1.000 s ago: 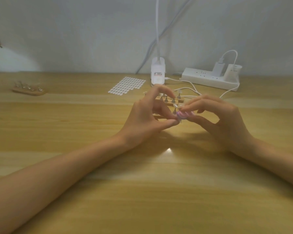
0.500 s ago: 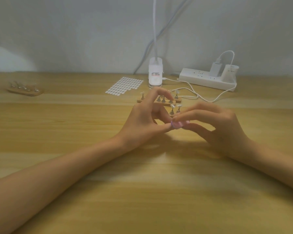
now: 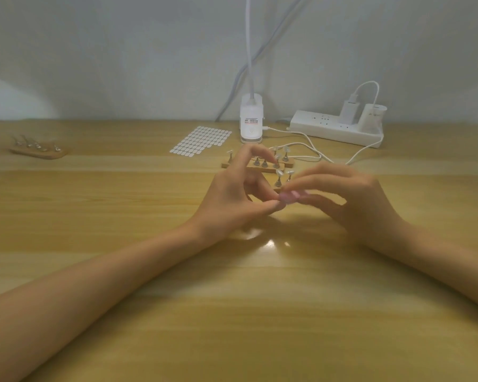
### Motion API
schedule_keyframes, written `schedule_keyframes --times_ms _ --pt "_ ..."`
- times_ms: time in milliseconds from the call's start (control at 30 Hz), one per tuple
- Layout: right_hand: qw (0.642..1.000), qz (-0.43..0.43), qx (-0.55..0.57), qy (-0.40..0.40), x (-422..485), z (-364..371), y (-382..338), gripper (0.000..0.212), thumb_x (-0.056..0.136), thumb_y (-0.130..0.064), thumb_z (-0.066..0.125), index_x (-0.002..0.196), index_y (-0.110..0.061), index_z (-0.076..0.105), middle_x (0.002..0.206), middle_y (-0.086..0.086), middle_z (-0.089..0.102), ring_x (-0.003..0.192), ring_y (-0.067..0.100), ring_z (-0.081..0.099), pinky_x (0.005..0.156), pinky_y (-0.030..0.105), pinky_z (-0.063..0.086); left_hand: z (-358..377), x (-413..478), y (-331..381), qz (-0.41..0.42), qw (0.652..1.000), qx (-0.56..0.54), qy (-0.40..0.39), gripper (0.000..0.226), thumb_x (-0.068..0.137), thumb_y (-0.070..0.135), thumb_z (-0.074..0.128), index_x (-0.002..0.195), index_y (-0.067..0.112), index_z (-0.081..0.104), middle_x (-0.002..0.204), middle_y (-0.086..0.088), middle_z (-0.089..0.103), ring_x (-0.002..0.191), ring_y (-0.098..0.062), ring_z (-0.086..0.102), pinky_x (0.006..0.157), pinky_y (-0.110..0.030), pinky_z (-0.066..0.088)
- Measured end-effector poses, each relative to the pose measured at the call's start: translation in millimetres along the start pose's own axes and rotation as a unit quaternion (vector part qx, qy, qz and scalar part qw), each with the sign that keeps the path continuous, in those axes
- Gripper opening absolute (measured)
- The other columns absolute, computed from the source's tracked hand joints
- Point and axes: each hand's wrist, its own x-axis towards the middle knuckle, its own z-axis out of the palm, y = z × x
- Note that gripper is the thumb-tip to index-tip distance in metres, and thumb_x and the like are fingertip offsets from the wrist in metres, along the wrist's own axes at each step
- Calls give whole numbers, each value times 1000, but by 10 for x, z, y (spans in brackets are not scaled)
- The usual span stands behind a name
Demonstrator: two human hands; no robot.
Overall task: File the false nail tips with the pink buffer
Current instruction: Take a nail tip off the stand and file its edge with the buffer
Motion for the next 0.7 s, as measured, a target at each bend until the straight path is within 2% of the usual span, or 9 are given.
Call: schedule_keyframes --times_ms 133,200,333,400,533,600,633,700 --pt "1000 -18 -12 -1 -14 9 12 12 95 -11 69 102 -8 79 100 5 74 90 18 69 80 38 54 -16 5 -8 1 1000 -12 -3 56 76 5 86 116 17 49 71 5 74 69 -7 72 58 -11 46" --pt "1000 14 -14 10 -9 1 22 13 93 -10 72 104 -9 78 98 7 73 89 20 69 79 41 54 -23 5 -5 -5 1000 -18 -1 54 77 5 86 116 19 50 71 3 74 70 -9 73 60 -14 47" --pt "1000 -3 -18 4 -17 -3 26 13 95 -13 69 104 -8 78 99 6 73 91 19 69 81 38 54 -9 -5 17 5 1000 -8 -6 53 77 13 88 115 19 51 70 8 73 69 -6 72 59 -12 46" --pt "999 18 -27 14 -13 -3 25 14 94 -15 70 105 -10 77 98 6 74 90 20 70 78 45 55 -11 -3 16 -3 1000 -8 -5 52 78 9 86 115 19 51 71 6 73 72 -9 73 60 -15 48" --pt "1000 2 -11 2 -24 18 26 16 93 -13 70 106 -11 77 100 4 72 92 19 69 80 44 54 -11 -8 37 12 1000 8 -5 52 78 13 87 116 17 52 70 6 72 68 -4 70 58 -13 45" --pt "1000 24 -9 11 -21 19 22 17 91 -12 73 107 -12 77 99 5 73 91 20 70 79 48 54 -12 -10 37 8 1000 6 -2 51 79 9 86 115 17 52 71 3 73 68 -7 71 59 -18 46" --pt "1000 21 -4 14 -22 21 19 17 91 -10 73 107 -11 77 100 5 73 92 21 70 79 48 55 -9 -13 37 12 1000 7 2 50 79 8 85 115 17 52 71 2 73 67 -7 70 58 -18 46" --pt "1000 -5 15 10 -11 28 14 16 91 -8 71 107 -7 77 101 5 73 94 18 70 84 39 56 6 -19 45 27 999 22 4 49 80 10 84 115 16 52 69 2 72 64 -6 68 56 -16 45"
